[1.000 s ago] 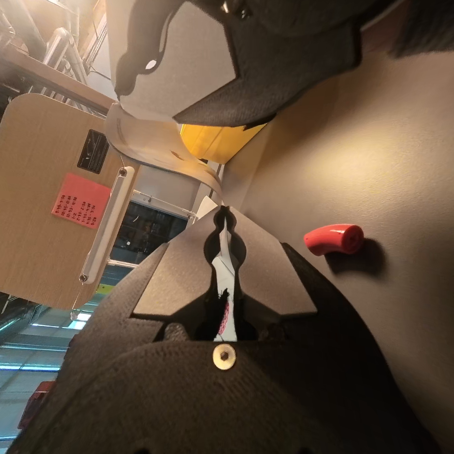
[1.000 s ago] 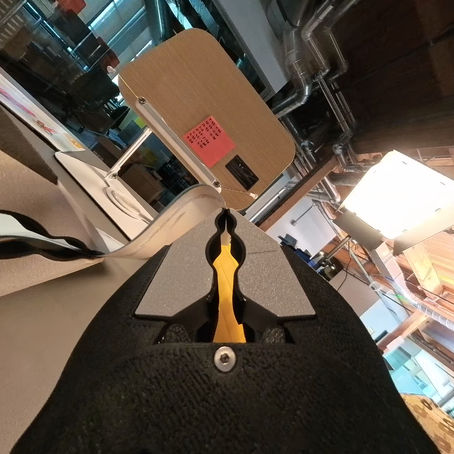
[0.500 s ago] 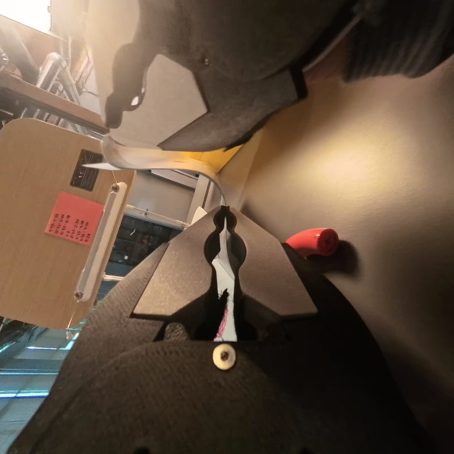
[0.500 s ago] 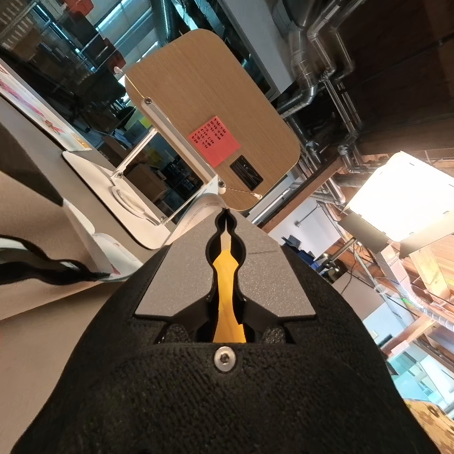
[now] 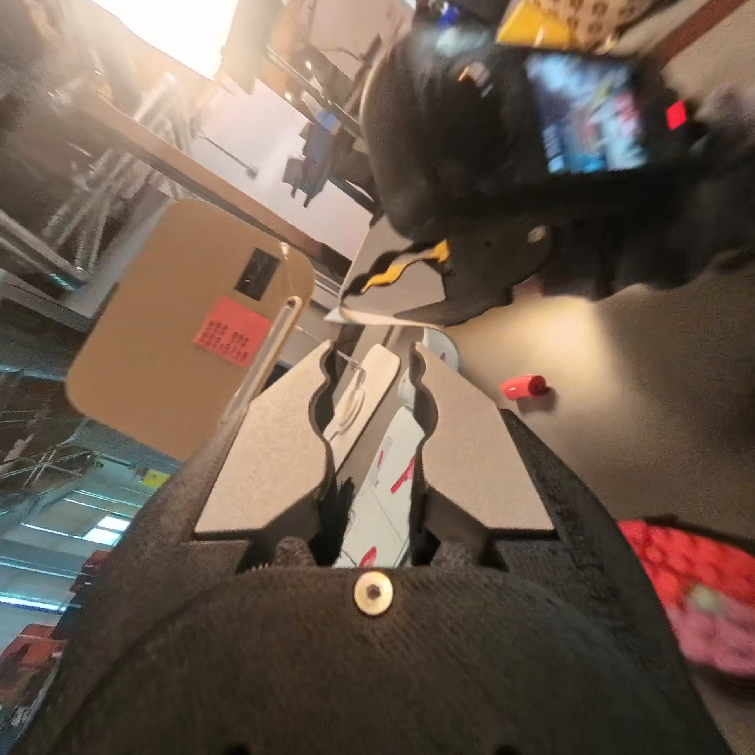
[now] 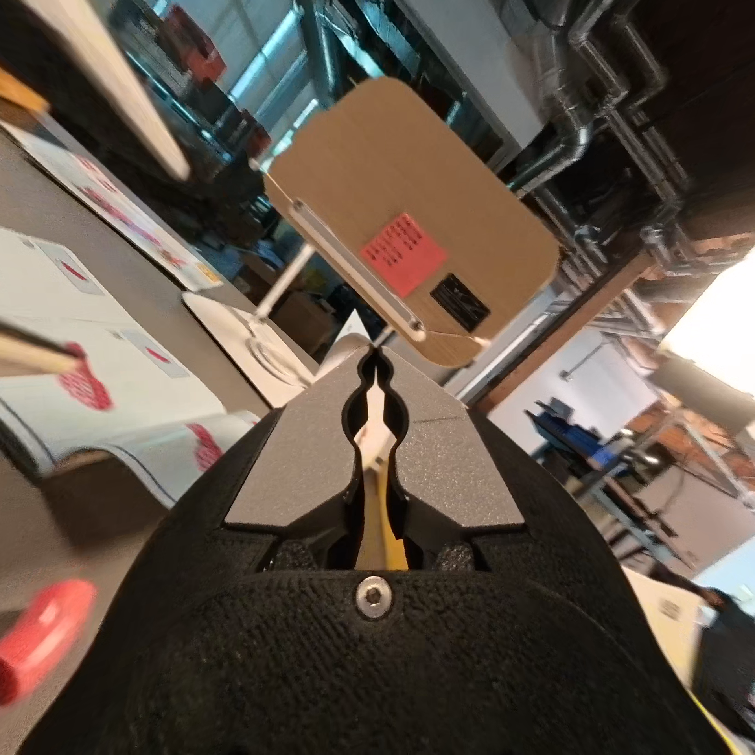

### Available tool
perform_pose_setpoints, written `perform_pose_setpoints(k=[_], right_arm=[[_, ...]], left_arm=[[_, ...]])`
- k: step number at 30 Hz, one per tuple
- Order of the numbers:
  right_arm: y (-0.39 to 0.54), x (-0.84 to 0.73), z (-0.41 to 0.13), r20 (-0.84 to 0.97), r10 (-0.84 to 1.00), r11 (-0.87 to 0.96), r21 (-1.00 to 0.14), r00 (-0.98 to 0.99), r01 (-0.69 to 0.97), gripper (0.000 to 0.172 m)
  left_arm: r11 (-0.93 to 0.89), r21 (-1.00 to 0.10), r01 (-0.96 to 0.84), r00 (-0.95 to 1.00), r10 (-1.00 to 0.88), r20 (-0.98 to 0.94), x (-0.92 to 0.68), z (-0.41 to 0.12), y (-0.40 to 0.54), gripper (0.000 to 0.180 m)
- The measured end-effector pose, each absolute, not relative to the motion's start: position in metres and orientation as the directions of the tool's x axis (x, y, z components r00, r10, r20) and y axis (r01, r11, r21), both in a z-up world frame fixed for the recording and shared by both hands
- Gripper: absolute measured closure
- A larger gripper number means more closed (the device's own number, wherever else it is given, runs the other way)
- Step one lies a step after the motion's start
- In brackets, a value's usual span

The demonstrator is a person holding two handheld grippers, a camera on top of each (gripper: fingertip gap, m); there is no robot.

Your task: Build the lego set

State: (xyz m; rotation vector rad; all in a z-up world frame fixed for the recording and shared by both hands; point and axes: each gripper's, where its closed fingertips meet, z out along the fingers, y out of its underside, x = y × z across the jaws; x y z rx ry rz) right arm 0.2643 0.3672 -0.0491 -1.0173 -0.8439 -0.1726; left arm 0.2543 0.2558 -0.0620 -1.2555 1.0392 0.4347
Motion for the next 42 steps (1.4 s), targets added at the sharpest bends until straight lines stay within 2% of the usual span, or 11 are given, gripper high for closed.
perform_pose_setpoints(k=[9, 13, 17, 23, 25, 28, 30, 33, 36, 39, 42], right_arm=[[0.325, 0.103, -0.042, 0.683, 0.556, 0.61, -0.723, 0.475, 0.325, 0.172], [0.325, 0.091, -0.041, 0.738, 0.513, 0.621, -0.672, 0.438, 0.405, 0.172], [0.338, 0.156, -0.054, 0.77, 0.419, 0.551, -0.637, 0.481, 0.539, 0.172], [0.349, 0.283, -0.09, 0.773, 0.295, 0.323, -0.634, 0.561, 0.703, 0.172], [0.348, 0.31, -0.099, 0.812, 0.251, 0.251, -0.581, 0.528, 0.774, 0.172], [0.341, 0.341, -0.124, 0.822, 0.311, 0.107, -0.529, 0.477, 0.842, 0.172], [0.329, 0.36, -0.128, 0.817, 0.328, 0.064, -0.52, 0.474, 0.852, 0.161], [0.308, 0.372, -0.109, 0.731, 0.337, 0.047, -0.643, 0.593, 0.765, 0.151], [0.286, 0.313, -0.074, 0.475, 0.544, 0.126, -0.862, 0.692, 0.492, 0.147], [0.265, 0.219, -0.055, 0.293, 0.81, 0.128, -0.934, 0.509, 0.333, 0.146], [0.269, 0.14, -0.071, 0.251, 0.919, 0.115, -0.908, 0.305, 0.403, 0.138]], left_arm=[[0.354, -0.71, -0.609, 0.721, -0.126, -0.681, 0.179, -0.045, 0.185, 0.161], [0.309, -0.734, -0.605, 0.747, -0.098, -0.657, 0.151, -0.058, 0.181, 0.161], [0.315, -0.733, -0.604, 0.743, -0.111, -0.66, 0.145, -0.07, 0.175, 0.163], [0.318, -0.725, -0.611, 0.712, -0.18, -0.679, 0.16, -0.083, 0.176, 0.168], [0.319, -0.737, -0.595, 0.714, -0.211, -0.668, 0.164, -0.086, 0.175, 0.168], [0.313, -0.739, -0.596, 0.707, -0.231, -0.668, 0.168, -0.092, 0.174, 0.168], [0.321, -0.738, -0.594, 0.699, -0.248, -0.67, 0.172, -0.095, 0.173, 0.168], [0.357, -0.744, -0.565, 0.707, -0.256, -0.659, 0.178, -0.092, 0.171, 0.169], [0.406, -0.743, -0.532, 0.711, -0.262, -0.652, 0.185, -0.085, 0.167, 0.17], [0.472, -0.717, -0.514, 0.67, -0.301, -0.678, 0.2, -0.085, 0.158, 0.171], [0.542, -0.689, -0.481, 0.624, -0.34, -0.703, 0.213, -0.084, 0.146, 0.175]])
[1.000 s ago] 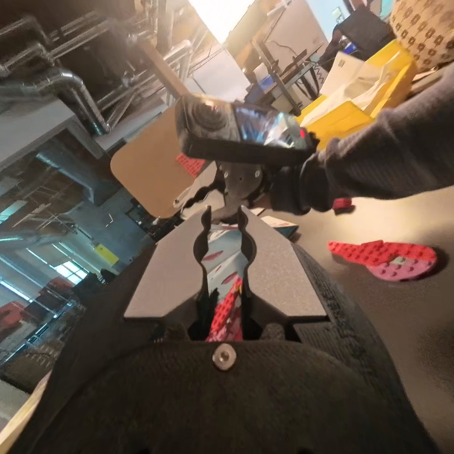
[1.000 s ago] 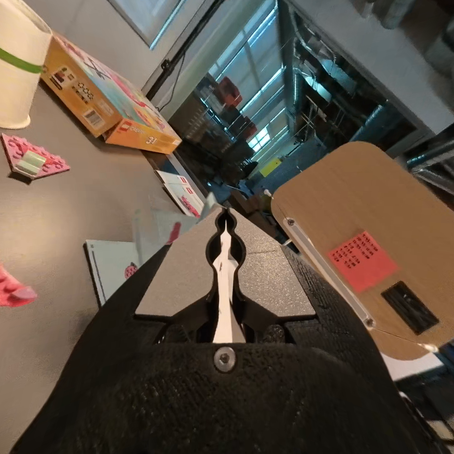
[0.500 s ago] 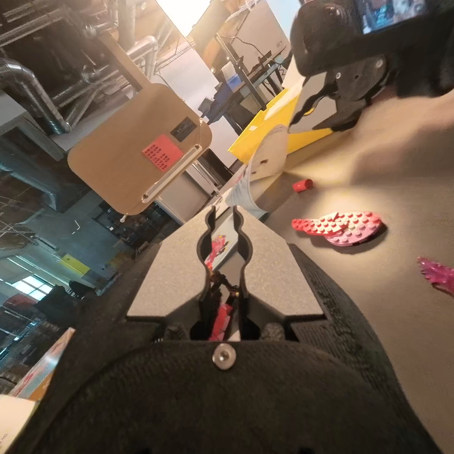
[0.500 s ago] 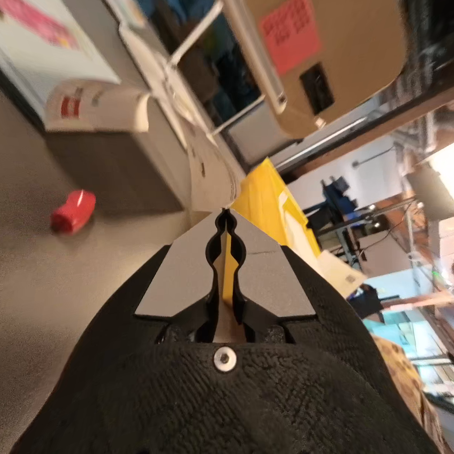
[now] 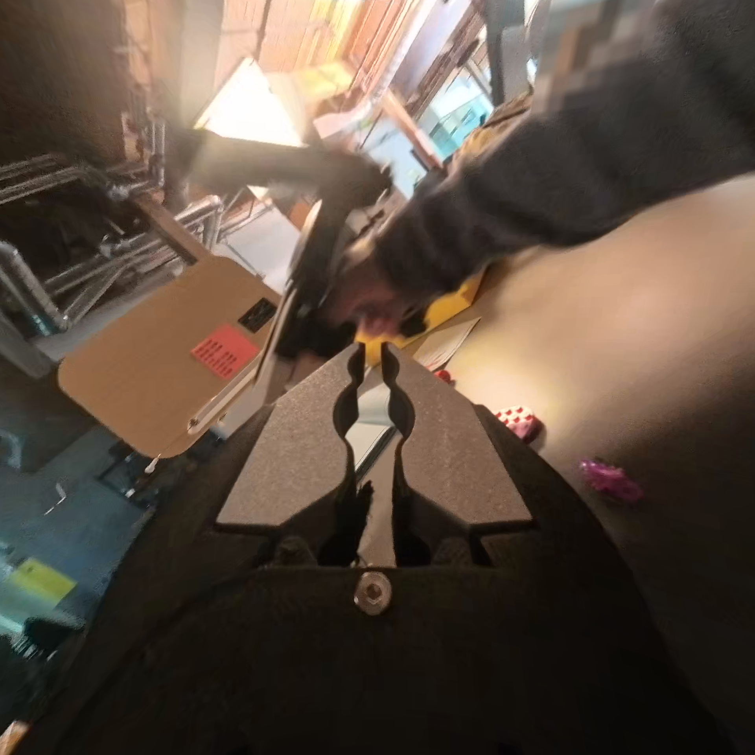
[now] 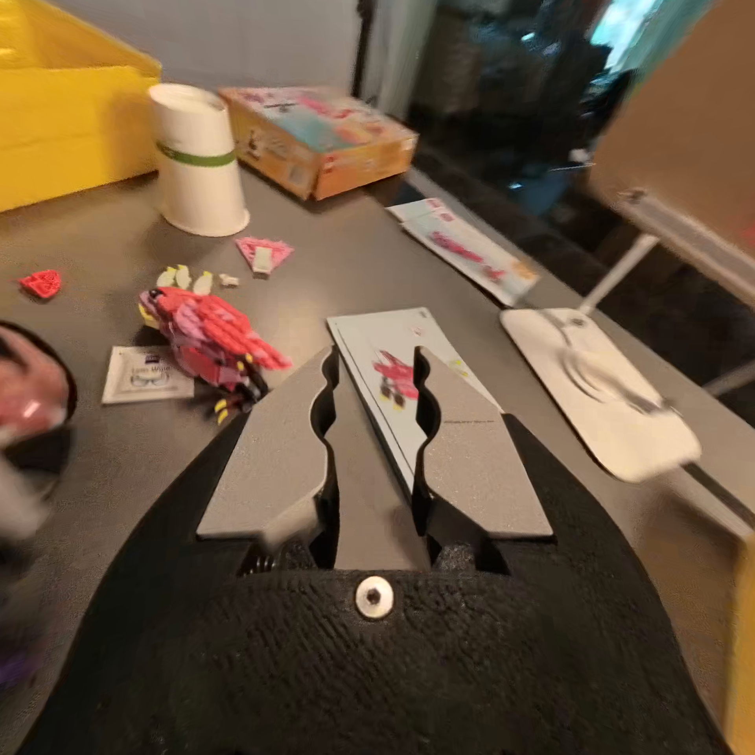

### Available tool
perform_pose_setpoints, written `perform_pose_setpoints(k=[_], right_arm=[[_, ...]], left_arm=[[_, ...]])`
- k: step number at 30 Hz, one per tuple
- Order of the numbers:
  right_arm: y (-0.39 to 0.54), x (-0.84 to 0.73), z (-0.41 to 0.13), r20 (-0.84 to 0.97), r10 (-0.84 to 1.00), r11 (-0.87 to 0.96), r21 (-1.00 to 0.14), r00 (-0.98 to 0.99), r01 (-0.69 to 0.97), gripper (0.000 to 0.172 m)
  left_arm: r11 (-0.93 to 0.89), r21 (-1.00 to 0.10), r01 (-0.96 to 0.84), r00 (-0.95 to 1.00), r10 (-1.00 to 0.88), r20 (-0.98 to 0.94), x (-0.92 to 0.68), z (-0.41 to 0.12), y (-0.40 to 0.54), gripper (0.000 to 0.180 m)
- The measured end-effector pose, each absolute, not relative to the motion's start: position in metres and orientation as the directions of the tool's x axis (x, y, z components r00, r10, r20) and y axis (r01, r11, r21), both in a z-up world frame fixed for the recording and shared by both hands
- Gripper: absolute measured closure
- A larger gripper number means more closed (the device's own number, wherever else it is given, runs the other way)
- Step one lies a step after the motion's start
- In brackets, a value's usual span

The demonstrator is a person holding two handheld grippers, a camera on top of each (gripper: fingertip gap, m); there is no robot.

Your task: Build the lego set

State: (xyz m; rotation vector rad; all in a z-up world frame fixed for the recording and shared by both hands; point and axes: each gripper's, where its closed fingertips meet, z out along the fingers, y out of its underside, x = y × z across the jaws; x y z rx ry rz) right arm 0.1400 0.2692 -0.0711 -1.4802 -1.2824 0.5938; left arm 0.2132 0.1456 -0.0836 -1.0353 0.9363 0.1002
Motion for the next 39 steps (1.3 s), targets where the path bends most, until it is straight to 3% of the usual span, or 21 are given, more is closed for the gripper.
perform_pose_setpoints(k=[6, 12, 17, 29, 39], right_arm=[[0.297, 0.046, -0.142, 0.1, 0.99, 0.021, -0.805, 0.101, 0.593, 0.127], [0.306, 0.035, -0.186, 0.002, 0.999, -0.027, -0.671, 0.039, 0.741, 0.126], [0.311, 0.036, -0.187, -0.021, 0.998, -0.056, -0.677, 0.056, 0.734, 0.138], [0.314, 0.036, -0.18, -0.334, 0.938, -0.313, -0.711, 0.09, 0.629, 0.143], [0.315, 0.037, -0.18, -0.381, 0.922, -0.346, -0.714, 0.077, 0.608, 0.153]], left_arm=[[0.492, -0.804, -0.334, 0.706, -0.435, -0.559, 0.199, -0.074, 0.149, 0.177], [0.498, -0.795, -0.345, 0.693, -0.436, -0.574, 0.202, -0.075, 0.147, 0.177], [0.498, -0.794, -0.349, 0.683, -0.446, -0.579, 0.205, -0.077, 0.147, 0.178], [0.482, -0.805, -0.345, 0.678, -0.465, -0.569, 0.206, -0.08, 0.148, 0.18], [0.477, -0.807, -0.347, 0.67, -0.476, -0.57, 0.208, -0.082, 0.148, 0.18]])
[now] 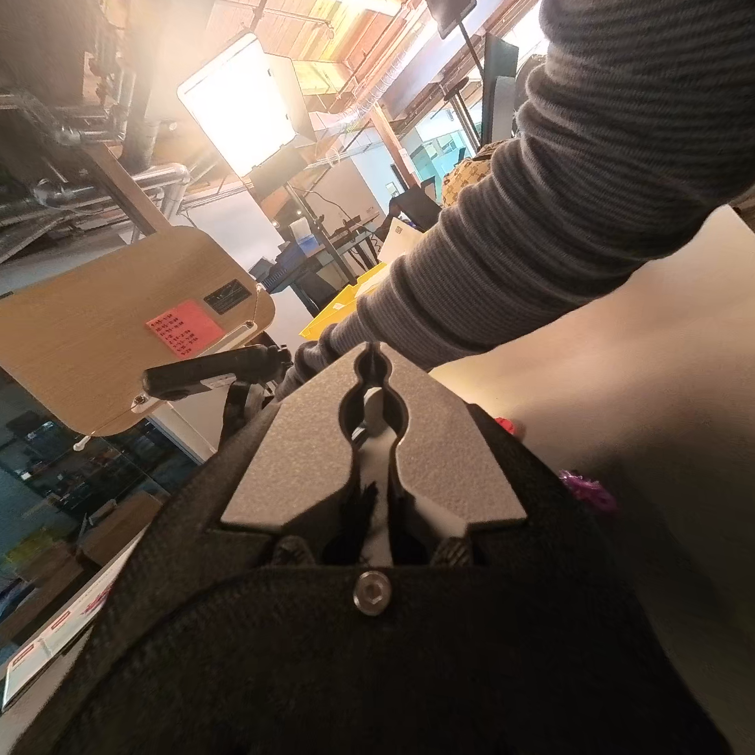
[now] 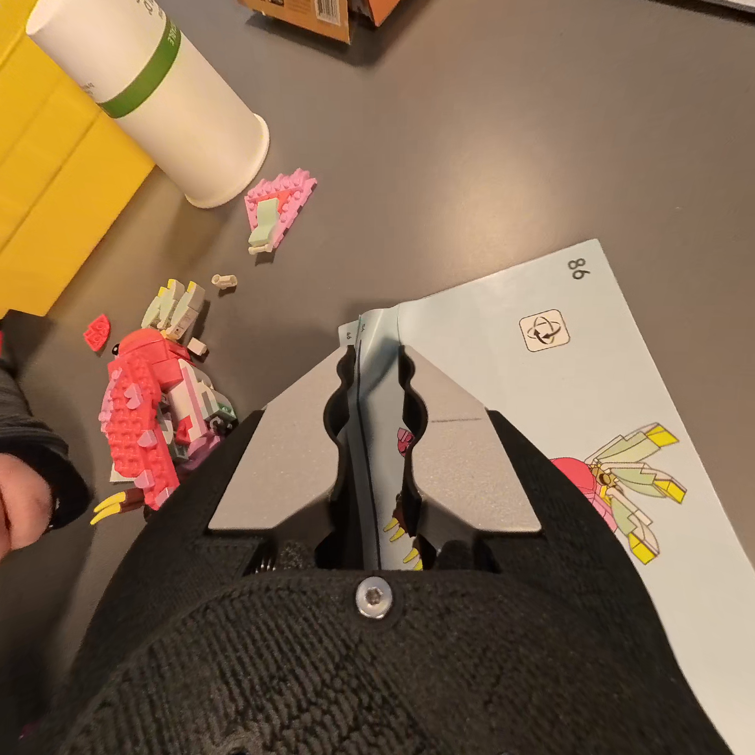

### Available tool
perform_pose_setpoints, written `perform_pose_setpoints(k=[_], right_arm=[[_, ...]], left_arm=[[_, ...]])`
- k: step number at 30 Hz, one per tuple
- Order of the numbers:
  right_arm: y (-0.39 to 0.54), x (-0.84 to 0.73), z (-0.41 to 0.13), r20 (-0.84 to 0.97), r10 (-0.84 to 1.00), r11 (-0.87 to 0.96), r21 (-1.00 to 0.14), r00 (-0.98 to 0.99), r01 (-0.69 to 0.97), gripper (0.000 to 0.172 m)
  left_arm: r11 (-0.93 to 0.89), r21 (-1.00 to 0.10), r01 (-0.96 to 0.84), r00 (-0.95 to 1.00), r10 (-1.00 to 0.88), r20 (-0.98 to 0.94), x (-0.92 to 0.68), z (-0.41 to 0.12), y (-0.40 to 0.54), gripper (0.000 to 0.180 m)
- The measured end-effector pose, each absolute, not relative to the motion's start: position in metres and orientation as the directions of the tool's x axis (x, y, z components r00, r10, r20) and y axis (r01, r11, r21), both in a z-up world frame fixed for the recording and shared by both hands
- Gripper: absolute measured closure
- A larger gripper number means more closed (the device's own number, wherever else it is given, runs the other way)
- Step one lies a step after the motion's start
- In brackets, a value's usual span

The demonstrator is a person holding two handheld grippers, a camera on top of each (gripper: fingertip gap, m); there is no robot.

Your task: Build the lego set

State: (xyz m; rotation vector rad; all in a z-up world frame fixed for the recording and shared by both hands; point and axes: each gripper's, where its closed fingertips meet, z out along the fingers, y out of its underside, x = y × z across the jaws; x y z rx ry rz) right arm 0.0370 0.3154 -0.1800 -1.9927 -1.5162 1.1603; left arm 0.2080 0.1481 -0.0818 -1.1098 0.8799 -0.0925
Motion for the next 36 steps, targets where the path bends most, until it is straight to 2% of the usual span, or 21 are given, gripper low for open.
perform_pose_setpoints(k=[14, 22, 36], right_arm=[[0.32, 0.039, -0.172, -0.525, 0.85, -0.468, -0.71, 0.047, 0.527, 0.162], [0.322, 0.04, -0.168, -0.658, 0.753, -0.572, -0.636, 0.024, 0.518, 0.166], [0.32, 0.04, -0.169, -0.628, 0.778, -0.543, -0.66, 0.015, 0.519, 0.164]], left_arm=[[0.478, -0.803, -0.356, 0.659, -0.481, -0.578, 0.211, -0.084, 0.146, 0.18], [0.48, -0.801, -0.358, 0.653, -0.485, -0.582, 0.213, -0.084, 0.143, 0.18], [0.482, -0.803, -0.351, 0.634, -0.508, -0.583, 0.217, -0.086, 0.138, 0.18]])
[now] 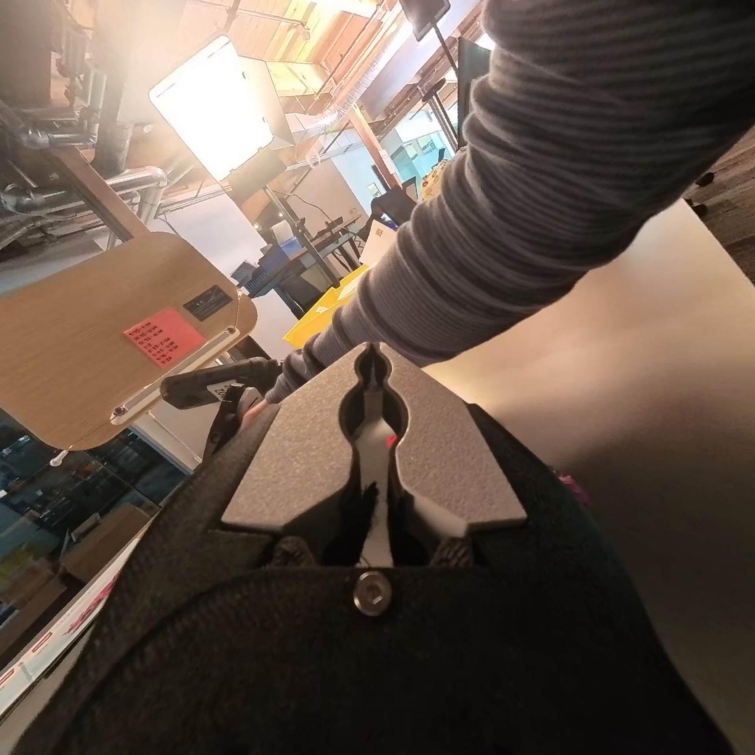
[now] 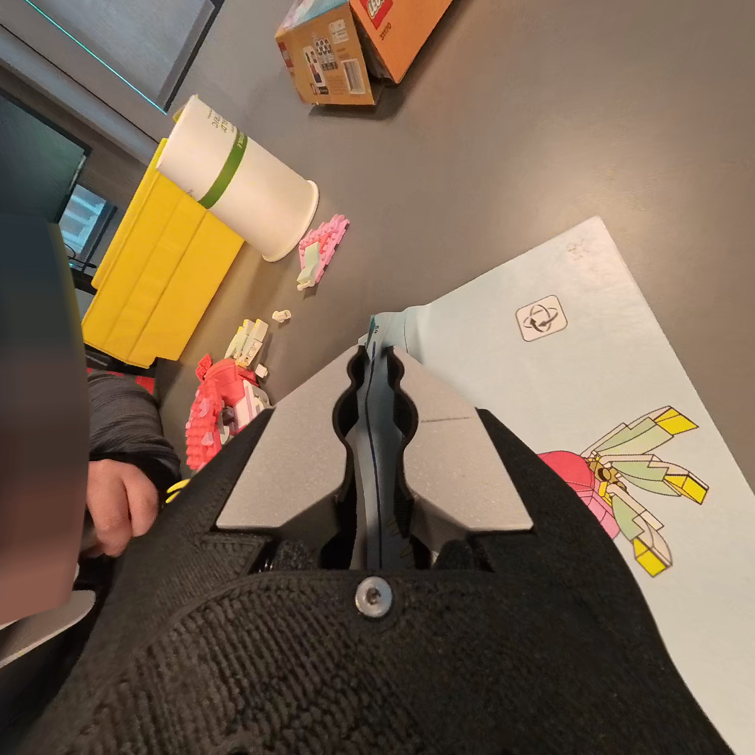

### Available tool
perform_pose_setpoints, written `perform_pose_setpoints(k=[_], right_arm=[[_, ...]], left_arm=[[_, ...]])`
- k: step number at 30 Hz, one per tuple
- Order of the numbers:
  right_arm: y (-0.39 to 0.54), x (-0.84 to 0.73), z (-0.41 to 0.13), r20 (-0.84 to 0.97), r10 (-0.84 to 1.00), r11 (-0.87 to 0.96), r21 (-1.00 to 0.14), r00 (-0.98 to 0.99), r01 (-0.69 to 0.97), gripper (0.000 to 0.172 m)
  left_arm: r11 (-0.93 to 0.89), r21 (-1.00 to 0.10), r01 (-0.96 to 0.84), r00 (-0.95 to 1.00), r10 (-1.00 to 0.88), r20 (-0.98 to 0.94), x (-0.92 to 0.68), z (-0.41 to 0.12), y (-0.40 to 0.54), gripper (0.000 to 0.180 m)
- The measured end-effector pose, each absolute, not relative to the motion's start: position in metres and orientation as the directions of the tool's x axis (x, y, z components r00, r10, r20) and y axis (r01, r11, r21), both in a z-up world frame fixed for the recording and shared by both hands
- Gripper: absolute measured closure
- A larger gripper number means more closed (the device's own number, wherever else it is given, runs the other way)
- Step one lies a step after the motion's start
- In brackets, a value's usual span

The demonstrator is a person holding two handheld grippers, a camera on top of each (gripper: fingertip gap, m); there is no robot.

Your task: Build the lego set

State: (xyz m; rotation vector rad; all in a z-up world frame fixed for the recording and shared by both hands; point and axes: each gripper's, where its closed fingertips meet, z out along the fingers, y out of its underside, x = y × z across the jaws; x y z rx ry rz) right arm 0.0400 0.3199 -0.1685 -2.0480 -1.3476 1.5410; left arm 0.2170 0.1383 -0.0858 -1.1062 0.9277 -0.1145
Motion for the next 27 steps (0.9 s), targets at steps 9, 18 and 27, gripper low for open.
perform_pose_setpoints(k=[9, 18, 27], right_arm=[[0.315, 0.04, -0.176, -0.372, 0.927, -0.334, -0.768, 0.044, 0.547, 0.161], [0.312, 0.039, -0.179, -0.247, 0.968, -0.228, -0.79, 0.045, 0.569, 0.156], [0.311, 0.039, -0.179, -0.204, 0.977, -0.204, -0.797, 0.065, 0.568, 0.151]], left_arm=[[0.49, -0.798, -0.35, 0.613, -0.525, -0.591, 0.222, -0.088, 0.133, 0.18], [0.493, -0.794, -0.354, 0.603, -0.529, -0.597, 0.223, -0.089, 0.132, 0.18], [0.493, -0.793, -0.357, 0.588, -0.541, -0.601, 0.225, -0.091, 0.13, 0.18]])
